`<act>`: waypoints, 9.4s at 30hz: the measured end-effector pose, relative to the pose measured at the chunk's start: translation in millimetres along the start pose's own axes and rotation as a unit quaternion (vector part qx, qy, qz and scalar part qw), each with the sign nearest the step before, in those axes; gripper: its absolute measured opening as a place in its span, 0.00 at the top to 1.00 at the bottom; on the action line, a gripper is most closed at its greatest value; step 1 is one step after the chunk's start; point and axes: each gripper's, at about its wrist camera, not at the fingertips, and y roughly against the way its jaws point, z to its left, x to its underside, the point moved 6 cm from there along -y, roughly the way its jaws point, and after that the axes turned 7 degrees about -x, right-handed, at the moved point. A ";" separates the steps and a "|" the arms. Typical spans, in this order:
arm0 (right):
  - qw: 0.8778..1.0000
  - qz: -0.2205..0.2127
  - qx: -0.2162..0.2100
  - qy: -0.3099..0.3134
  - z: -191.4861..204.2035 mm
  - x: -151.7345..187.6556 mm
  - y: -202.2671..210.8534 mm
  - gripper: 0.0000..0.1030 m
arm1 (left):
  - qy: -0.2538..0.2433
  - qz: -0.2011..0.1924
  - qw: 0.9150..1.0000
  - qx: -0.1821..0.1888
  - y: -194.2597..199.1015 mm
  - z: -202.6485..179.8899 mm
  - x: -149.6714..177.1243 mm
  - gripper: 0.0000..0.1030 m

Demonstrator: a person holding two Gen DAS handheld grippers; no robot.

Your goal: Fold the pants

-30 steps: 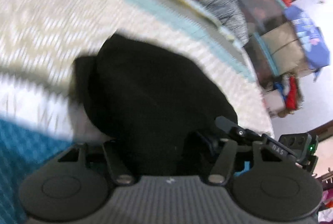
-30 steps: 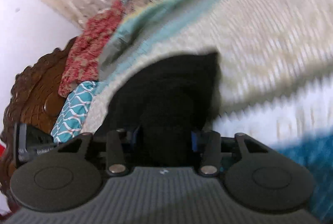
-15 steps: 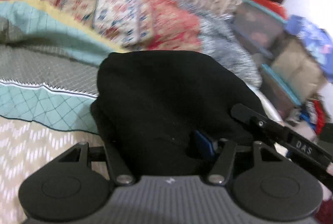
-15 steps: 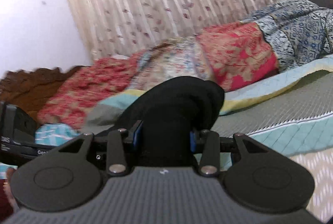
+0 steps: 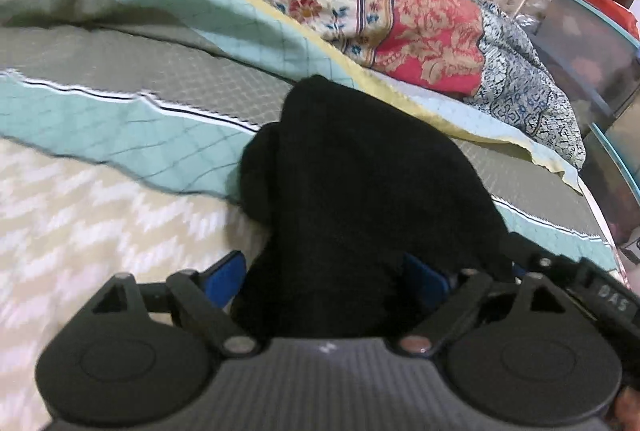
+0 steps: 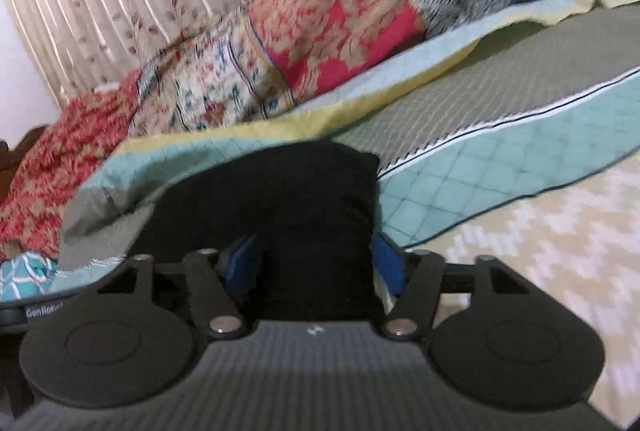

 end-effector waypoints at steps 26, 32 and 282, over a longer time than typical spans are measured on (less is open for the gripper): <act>0.994 0.105 0.008 -0.021 75.2 193.7 213.5 0.15 | -0.071 0.044 0.987 -0.140 210.1 -6.8 232.6 0.05; 0.994 0.107 0.021 -0.005 83.7 198.5 221.8 0.12 | -0.073 0.050 0.983 -0.159 219.7 -2.1 246.2 0.02; 0.992 0.037 0.095 0.068 115.2 173.5 218.8 0.11 | -0.156 0.079 0.960 -0.219 214.7 9.1 239.3 0.00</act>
